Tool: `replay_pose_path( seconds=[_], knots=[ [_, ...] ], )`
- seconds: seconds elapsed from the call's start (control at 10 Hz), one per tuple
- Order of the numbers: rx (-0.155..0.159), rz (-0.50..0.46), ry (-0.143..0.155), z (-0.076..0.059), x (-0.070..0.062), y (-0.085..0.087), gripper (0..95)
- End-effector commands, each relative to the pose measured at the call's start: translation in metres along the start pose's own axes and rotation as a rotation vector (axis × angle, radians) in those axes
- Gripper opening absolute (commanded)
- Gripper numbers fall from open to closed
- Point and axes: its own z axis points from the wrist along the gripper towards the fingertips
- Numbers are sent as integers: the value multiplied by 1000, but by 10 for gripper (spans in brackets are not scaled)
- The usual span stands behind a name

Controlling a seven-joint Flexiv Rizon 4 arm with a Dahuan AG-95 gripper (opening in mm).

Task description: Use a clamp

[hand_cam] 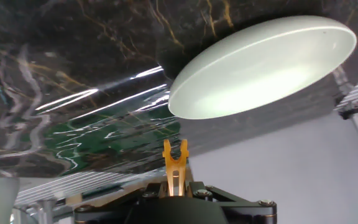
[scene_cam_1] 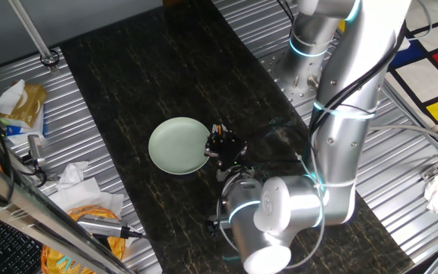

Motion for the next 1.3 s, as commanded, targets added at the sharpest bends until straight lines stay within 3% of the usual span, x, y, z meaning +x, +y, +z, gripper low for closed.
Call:
replay_pose_path(
  seconds=[0.1, 0.4, 1.0, 1.3],
  knots=[
    [44, -33, 47, 0, 0, 0, 0],
    [6, 10, 37, 0, 0, 0, 0],
    [-14, -9, -28, 0, 0, 0, 0],
    [-13, -5, -24, 0, 0, 0, 0]
  ],
)
